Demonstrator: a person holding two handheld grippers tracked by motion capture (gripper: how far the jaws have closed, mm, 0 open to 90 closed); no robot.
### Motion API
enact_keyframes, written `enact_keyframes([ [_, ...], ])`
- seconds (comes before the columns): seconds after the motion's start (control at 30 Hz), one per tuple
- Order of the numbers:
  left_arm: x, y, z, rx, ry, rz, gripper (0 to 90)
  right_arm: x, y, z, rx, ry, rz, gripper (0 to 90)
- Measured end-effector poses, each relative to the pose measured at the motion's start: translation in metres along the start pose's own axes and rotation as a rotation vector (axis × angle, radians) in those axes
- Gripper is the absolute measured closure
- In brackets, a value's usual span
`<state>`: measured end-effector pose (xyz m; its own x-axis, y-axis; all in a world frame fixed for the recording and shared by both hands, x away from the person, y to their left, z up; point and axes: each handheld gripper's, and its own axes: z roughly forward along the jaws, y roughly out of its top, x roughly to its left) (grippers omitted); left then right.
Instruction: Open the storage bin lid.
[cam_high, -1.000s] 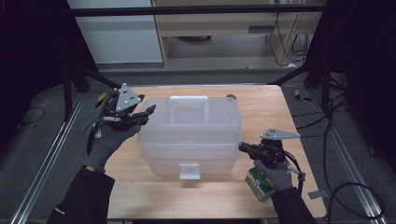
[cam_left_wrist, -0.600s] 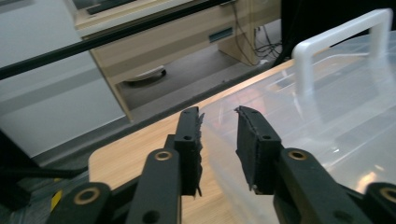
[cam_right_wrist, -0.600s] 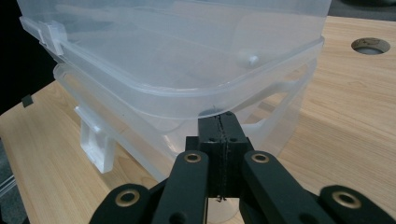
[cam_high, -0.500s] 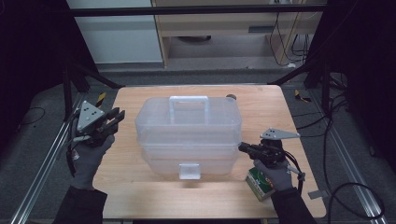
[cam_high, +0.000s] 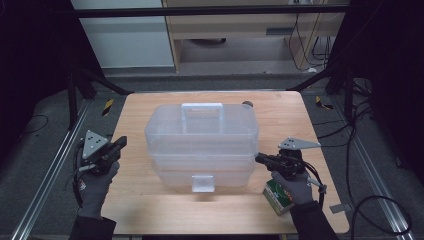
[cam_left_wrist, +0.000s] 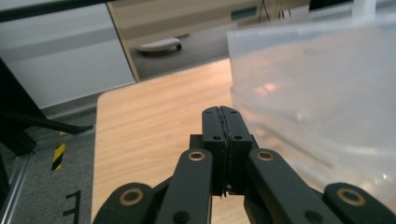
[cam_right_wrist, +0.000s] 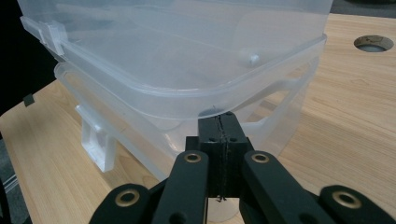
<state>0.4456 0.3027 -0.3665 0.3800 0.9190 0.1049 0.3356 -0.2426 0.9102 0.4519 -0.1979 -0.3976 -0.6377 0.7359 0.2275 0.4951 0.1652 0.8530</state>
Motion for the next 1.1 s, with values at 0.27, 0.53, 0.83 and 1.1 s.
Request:
enact_keyframes([
  [0.27, -0.011, -0.027, 0.018, 0.092, -0.104, 0.011, 89.4, 0.000, 0.000, 0.000, 0.000, 0.003, -0.001, 90.0],
  [0.53, -0.024, -0.032, 0.026, 0.099, -0.211, 0.021, 89.5, -0.001, -0.001, 0.001, 0.001, 0.009, 0.006, 90.0],
  [0.83, -0.032, -0.024, 0.019, 0.043, -0.253, 0.025, 89.4, 0.000, -0.001, 0.002, 0.005, 0.008, 0.003, 90.0],
  [1.1, -0.031, -0.020, 0.019, 0.023, -0.260, 0.004, 89.4, 0.001, 0.003, 0.002, -0.014, 0.003, -0.004, 90.0],
])
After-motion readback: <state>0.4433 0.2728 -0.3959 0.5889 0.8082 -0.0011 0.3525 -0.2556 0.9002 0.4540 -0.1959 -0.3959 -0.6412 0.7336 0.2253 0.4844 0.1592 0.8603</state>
